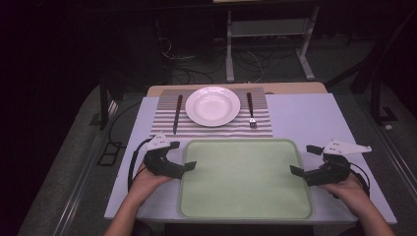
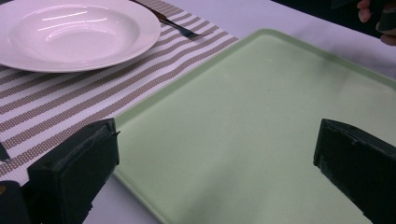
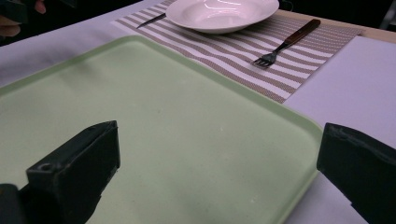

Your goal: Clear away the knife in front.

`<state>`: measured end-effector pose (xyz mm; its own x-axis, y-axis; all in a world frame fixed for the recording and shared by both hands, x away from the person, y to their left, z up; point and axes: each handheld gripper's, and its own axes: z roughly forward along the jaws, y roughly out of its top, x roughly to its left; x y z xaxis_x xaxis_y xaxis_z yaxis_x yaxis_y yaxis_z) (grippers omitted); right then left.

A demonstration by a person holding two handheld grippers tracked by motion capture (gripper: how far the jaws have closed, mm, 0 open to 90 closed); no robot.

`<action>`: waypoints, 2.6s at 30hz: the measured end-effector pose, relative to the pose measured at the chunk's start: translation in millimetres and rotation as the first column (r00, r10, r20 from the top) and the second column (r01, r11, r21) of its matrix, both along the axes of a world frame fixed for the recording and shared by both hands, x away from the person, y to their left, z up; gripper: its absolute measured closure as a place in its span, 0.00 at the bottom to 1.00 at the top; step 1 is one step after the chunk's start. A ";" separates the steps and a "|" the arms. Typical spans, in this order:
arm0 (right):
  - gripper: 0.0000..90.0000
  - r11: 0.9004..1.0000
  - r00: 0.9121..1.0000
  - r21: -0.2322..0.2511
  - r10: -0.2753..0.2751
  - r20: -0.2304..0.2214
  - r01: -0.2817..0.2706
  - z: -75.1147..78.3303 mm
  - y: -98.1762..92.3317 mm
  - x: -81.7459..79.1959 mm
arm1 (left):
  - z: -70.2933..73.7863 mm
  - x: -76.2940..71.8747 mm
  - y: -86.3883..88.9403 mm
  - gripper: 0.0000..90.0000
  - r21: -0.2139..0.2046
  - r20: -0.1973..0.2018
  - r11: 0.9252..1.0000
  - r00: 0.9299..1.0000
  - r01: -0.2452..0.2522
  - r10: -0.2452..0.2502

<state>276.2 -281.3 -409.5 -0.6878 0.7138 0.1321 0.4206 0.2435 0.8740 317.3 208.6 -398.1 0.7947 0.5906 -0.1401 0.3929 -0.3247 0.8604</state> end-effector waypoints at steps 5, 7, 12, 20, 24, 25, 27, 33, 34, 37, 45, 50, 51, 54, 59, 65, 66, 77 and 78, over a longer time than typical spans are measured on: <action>0.00 1.000 1.000 0.005 -0.005 0.001 0.005 0.1 -0.7 0.5 | -0.8 6.7 -3.2 0.00 0.007 0.003 1.000 1.000 0.000 0.000; 0.00 1.000 1.000 0.004 -0.003 -0.005 0.003 -0.7 -1.0 1.9 | -1.2 12.3 -3.3 0.00 0.005 0.002 1.000 1.000 -0.003 0.003; 0.00 1.000 1.000 0.003 0.001 -0.004 -0.001 -1.3 -0.5 2.7 | -2.0 18.0 -1.3 0.00 -0.002 -0.001 1.000 1.000 -0.016 0.016; 0.00 1.000 1.000 -0.001 0.000 0.001 0.000 -1.7 0.7 3.6 | -2.0 28.0 1.6 0.00 -0.006 0.006 0.999 0.999 -0.037 0.037; 0.00 1.000 1.000 -0.003 0.001 -0.001 -0.001 -1.9 0.7 4.1 | -2.8 35.7 3.8 0.01 -0.005 0.009 0.998 0.998 -0.057 0.057; 0.00 1.000 1.000 -0.002 0.002 -0.002 -0.002 -2.0 0.7 4.1 | -3.2 37.4 4.6 0.02 -0.007 0.009 0.998 0.998 -0.066 0.066; 0.00 1.000 1.000 -0.003 0.001 -0.001 -0.001 -2.1 0.7 4.3 | -4.1 40.5 6.2 0.03 -0.011 0.007 0.997 0.997 -0.076 0.076; 0.00 1.000 1.000 -0.012 0.001 -0.001 -0.001 -2.5 1.8 4.0 | -5.2 50.2 11.5 0.07 -0.003 -0.002 0.995 0.995 -0.104 0.104; 0.00 1.000 1.000 -0.014 0.001 0.001 -0.001 -2.4 2.0 3.9 | -4.5 55.6 14.3 0.09 -0.011 -0.007 0.993 0.993 -0.118 0.118; 0.00 1.000 1.000 -0.015 0.002 0.001 -0.002 -2.4 2.2 3.8 | -3.7 60.6 16.5 0.15 -0.012 -0.002 0.991 0.991 -0.131 0.131; 0.00 1.000 1.000 -0.015 0.004 0.000 -0.004 -2.6 2.5 3.8 | -4.7 83.3 24.6 0.25 -0.004 0.015 0.981 0.981 -0.195 0.195; 0.00 1.000 1.000 -0.024 0.011 -0.001 -0.011 -3.5 4.5 3.5 | -8.2 96.5 27.2 0.31 0.012 0.007 0.976 0.976 -0.217 0.217; 0.00 1.000 1.000 -0.027 0.011 -0.002 -0.012 -3.8 4.8 3.6 | -9.1 99.3 27.4 0.33 0.022 0.006 0.976 0.977 -0.215 0.215; 0.00 0.999 1.000 -0.040 0.022 -0.007 -0.022 -5.8 7.2 3.8 | -12.5 106.7 27.7 0.37 0.033 0.003 0.974 0.975 -0.223 0.223; 0.00 0.998 0.999 -0.045 0.034 -0.018 -0.035 -9.4 10.4 4.3 | -15.8 118.5 25.6 0.49 0.059 0.005 0.966 0.968 -0.251 0.251; 0.00 0.998 0.999 -0.056 0.028 -0.023 -0.030 -11.3 11.8 4.6 | -20.8 129.1 21.6 0.68 0.100 0.022 0.960 0.965 -0.263 0.263; 0.00 0.998 0.999 -0.054 0.027 -0.023 -0.028 -11.3 11.6 4.7 | -22.3 134.2 19.8 0.71 0.108 0.016 0.956 0.962 -0.273 0.273; 0.00 0.999 1.000 -0.044 0.012 -0.021 -0.013 -10.3 8.6 5.4 | -41.7 156.0 16.3 0.99 0.187 -0.029 0.922 0.936 -0.339 0.350; 0.00 0.999 1.000 -0.042 0.010 -0.018 -0.011 -10.1 7.8 5.3 | -44.7 156.9 15.8 1.00 0.204 -0.037 0.919 0.936 -0.336 0.350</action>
<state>281.6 -273.5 -419.6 -0.6931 0.7117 0.1146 0.4336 0.2845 0.8550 474.2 224.4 -442.8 0.5305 0.8464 -0.0457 0.5676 -0.3147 0.7608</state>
